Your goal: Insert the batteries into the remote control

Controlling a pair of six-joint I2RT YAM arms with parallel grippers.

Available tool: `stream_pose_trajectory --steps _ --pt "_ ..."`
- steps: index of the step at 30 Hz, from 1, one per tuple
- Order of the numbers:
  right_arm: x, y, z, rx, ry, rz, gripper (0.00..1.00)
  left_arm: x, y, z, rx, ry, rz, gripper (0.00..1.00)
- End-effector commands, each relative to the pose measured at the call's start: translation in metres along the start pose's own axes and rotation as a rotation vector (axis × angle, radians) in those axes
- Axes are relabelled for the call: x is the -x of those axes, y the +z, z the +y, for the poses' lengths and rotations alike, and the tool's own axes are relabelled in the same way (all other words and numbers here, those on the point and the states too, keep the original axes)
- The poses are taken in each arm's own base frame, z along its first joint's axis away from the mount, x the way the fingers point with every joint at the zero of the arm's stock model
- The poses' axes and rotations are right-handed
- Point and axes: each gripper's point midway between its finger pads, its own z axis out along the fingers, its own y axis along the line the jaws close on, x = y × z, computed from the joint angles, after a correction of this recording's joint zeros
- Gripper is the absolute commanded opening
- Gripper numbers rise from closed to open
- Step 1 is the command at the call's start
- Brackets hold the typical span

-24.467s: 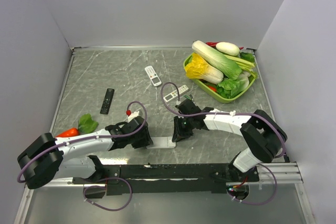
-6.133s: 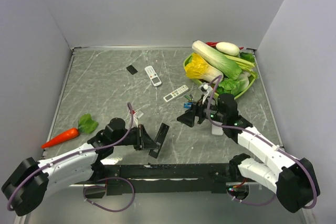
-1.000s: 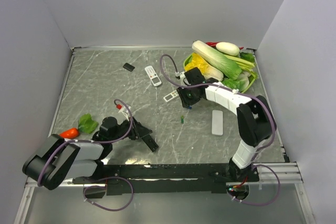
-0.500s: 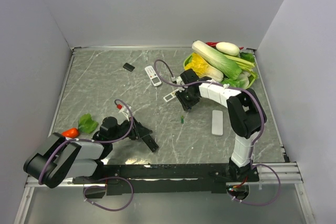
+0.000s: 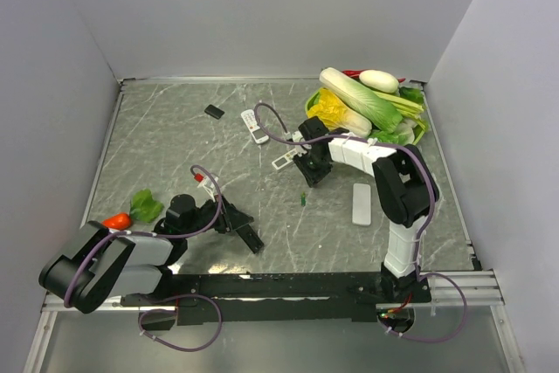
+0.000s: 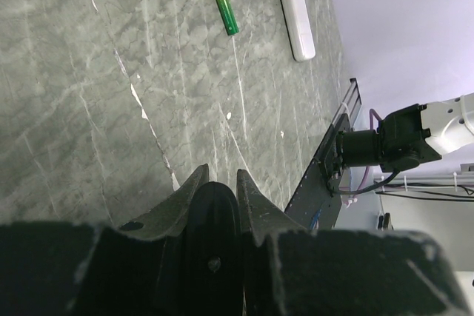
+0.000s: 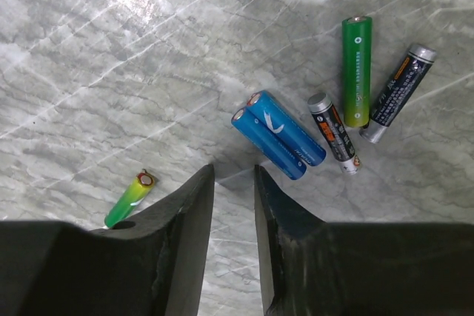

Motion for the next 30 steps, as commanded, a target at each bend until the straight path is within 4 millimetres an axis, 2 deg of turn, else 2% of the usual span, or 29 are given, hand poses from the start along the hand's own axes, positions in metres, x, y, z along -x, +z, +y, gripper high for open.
stream_pose_trajectory --steps 1,4,8,19,30 --pt "0.012 -0.022 -0.004 -0.012 -0.036 -0.049 0.38 0.013 0.002 -0.016 -0.066 0.056 -0.031 0.01" --pt "0.022 -0.036 -0.010 -0.042 -0.059 -0.097 0.46 0.014 0.002 -0.016 -0.063 0.058 -0.033 0.01" --pt "0.028 -0.040 -0.016 -0.045 -0.071 -0.113 0.51 0.014 0.002 -0.016 -0.062 0.057 -0.034 0.01" --pt "0.028 -0.023 -0.020 0.003 -0.090 -0.086 0.52 0.015 0.001 -0.016 -0.057 0.065 -0.038 0.01" --pt "0.021 -0.008 -0.014 0.051 -0.100 -0.046 0.50 0.014 0.001 -0.018 -0.067 0.056 -0.032 0.01"
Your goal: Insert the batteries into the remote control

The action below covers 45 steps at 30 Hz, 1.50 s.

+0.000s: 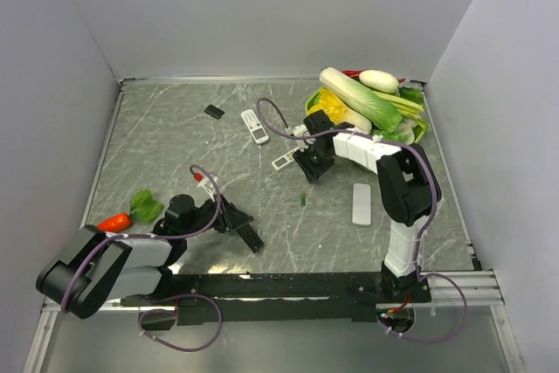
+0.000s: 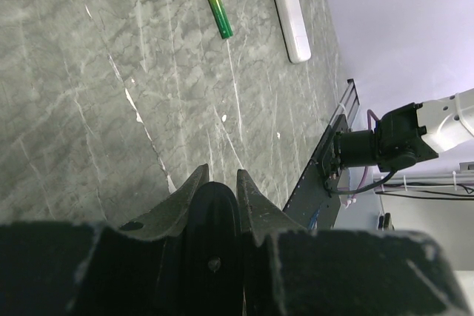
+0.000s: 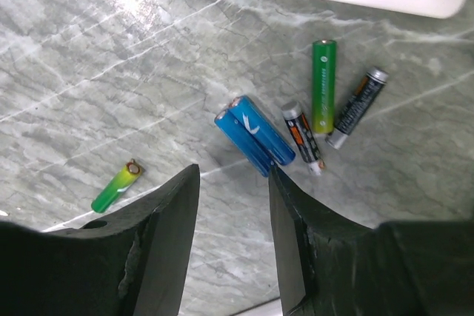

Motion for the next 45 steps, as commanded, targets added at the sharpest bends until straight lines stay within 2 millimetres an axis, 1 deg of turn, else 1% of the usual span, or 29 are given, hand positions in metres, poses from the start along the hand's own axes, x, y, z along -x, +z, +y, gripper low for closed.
stream_pose_trajectory --steps 1,7,13,14,15,17,18,19,20,22,24,25,26,29,31,32,34,35,36,38,39,41,42,44,45 --pt "0.006 0.005 -0.003 0.018 -0.020 0.002 0.49 0.011 0.003 -0.014 -0.058 0.044 -0.023 0.01" --pt "-0.002 0.010 0.000 0.039 -0.011 0.028 0.47 0.013 0.002 -0.014 -0.053 0.050 -0.027 0.01" --pt "-0.011 0.009 0.003 0.027 0.002 0.047 0.43 0.012 0.003 -0.014 -0.055 0.042 -0.026 0.01" --pt "-0.012 0.007 0.001 0.014 0.006 0.047 0.43 0.012 0.002 -0.014 -0.058 0.042 -0.027 0.01" --pt "-0.017 0.008 0.002 0.008 0.012 0.060 0.42 0.013 0.002 -0.015 -0.062 0.044 -0.030 0.01" --pt "-0.020 0.005 0.002 -0.008 0.014 0.059 0.42 0.012 0.002 -0.015 -0.062 0.040 -0.028 0.01" --pt "-0.026 0.006 0.003 -0.012 0.021 0.070 0.40 0.012 0.002 -0.015 -0.060 0.040 -0.030 0.01" --pt "-0.025 0.004 0.004 -0.017 0.020 0.063 0.40 0.013 0.002 -0.016 -0.062 0.040 -0.032 0.01" --pt "-0.031 0.006 0.004 -0.021 0.023 0.073 0.39 0.013 0.002 -0.016 -0.063 0.041 -0.033 0.01" --pt "-0.032 0.007 0.004 -0.029 0.027 0.072 0.36 0.013 0.002 -0.016 -0.063 0.040 -0.035 0.01" --pt "-0.038 0.009 0.003 -0.038 0.034 0.088 0.28 0.013 0.001 -0.016 -0.062 0.036 -0.038 0.01" --pt "-0.039 0.009 0.004 -0.039 0.033 0.092 0.26 0.014 0.001 -0.017 -0.064 0.038 -0.041 0.01" --pt "-0.041 0.010 0.004 -0.040 0.033 0.097 0.21 0.014 0.001 -0.017 -0.066 0.036 -0.041 0.01" --pt "-0.040 0.007 0.007 -0.041 0.038 0.077 0.07 0.014 0.000 -0.018 -0.067 0.035 -0.047 0.01" --pt "-0.036 0.000 0.008 -0.044 0.041 0.048 0.06 0.017 -0.001 -0.020 -0.071 0.038 -0.056 0.01" --pt "-0.036 -0.001 0.010 -0.043 0.042 0.039 0.02 0.018 -0.001 -0.019 -0.067 0.037 -0.063 0.01" --pt "-0.030 -0.013 0.014 -0.039 0.047 -0.003 0.00 0.020 -0.001 -0.021 -0.069 0.034 -0.075 0.01" --pt "-0.029 -0.016 0.020 -0.031 0.045 -0.016 0.00 0.022 -0.002 -0.021 -0.067 0.034 -0.089 0.01" --pt "-0.021 -0.029 0.024 -0.028 0.038 -0.063 0.00 0.023 -0.003 -0.023 -0.072 0.029 -0.100 0.01" --pt "-0.015 -0.041 0.038 0.004 0.034 -0.110 0.00 0.026 -0.005 -0.023 -0.074 0.027 -0.119 0.01" --pt "-0.008 -0.055 0.051 0.019 0.004 -0.155 0.00 0.029 -0.006 -0.024 -0.074 0.023 -0.138 0.01" --pt "-0.001 -0.069 0.066 0.035 -0.019 -0.198 0.00 0.030 -0.008 -0.026 -0.077 0.016 -0.157 0.01" --pt "0.003 -0.082 0.084 0.058 -0.057 -0.223 0.00 0.034 -0.009 -0.027 -0.080 0.007 -0.177 0.01" --pt "0.011 -0.096 0.105 0.089 -0.090 -0.260 0.00 0.036 -0.011 -0.027 -0.078 -0.002 -0.197 0.01" --pt "0.013 -0.106 0.123 0.115 -0.127 -0.284 0.00 0.041 -0.011 -0.029 -0.077 -0.011 -0.222 0.01"
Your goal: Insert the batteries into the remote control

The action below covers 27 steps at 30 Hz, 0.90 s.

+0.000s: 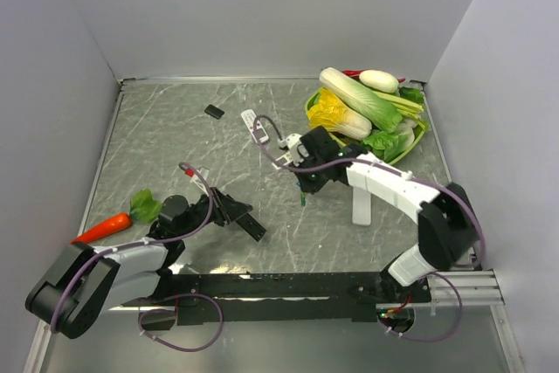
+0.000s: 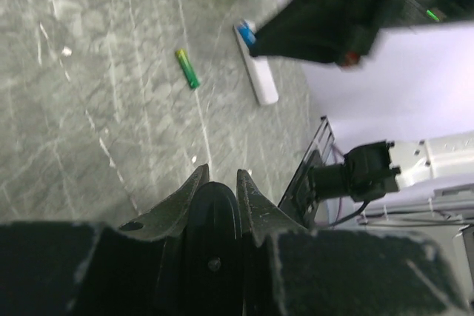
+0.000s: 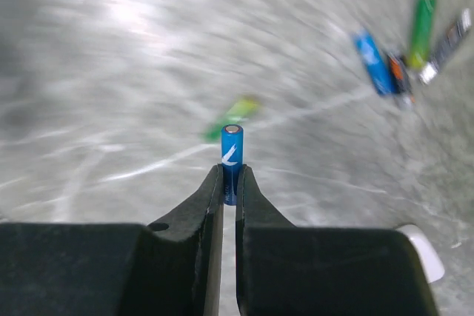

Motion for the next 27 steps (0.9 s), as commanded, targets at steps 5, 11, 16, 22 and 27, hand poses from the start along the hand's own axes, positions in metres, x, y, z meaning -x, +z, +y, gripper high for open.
stream_pose_trajectory --steps 5,11,16,22,27 --pt "0.042 -0.066 0.109 0.193 -0.143 -0.189 0.00 0.007 -0.014 0.004 0.008 -0.061 -0.118 0.01" --pt "0.040 -0.073 0.153 0.233 -0.203 -0.179 0.00 0.011 -0.018 0.000 -0.006 -0.089 -0.155 0.01" --pt "0.039 -0.062 0.158 0.185 -0.223 -0.140 0.00 0.013 -0.021 -0.002 -0.010 -0.103 -0.168 0.01" --pt "0.043 -0.055 0.163 0.157 -0.243 -0.111 0.00 0.013 -0.023 -0.007 -0.031 -0.122 -0.176 0.01" --pt "0.046 -0.050 0.165 0.136 -0.256 -0.090 0.00 0.016 -0.024 -0.012 -0.045 -0.143 -0.183 0.01"
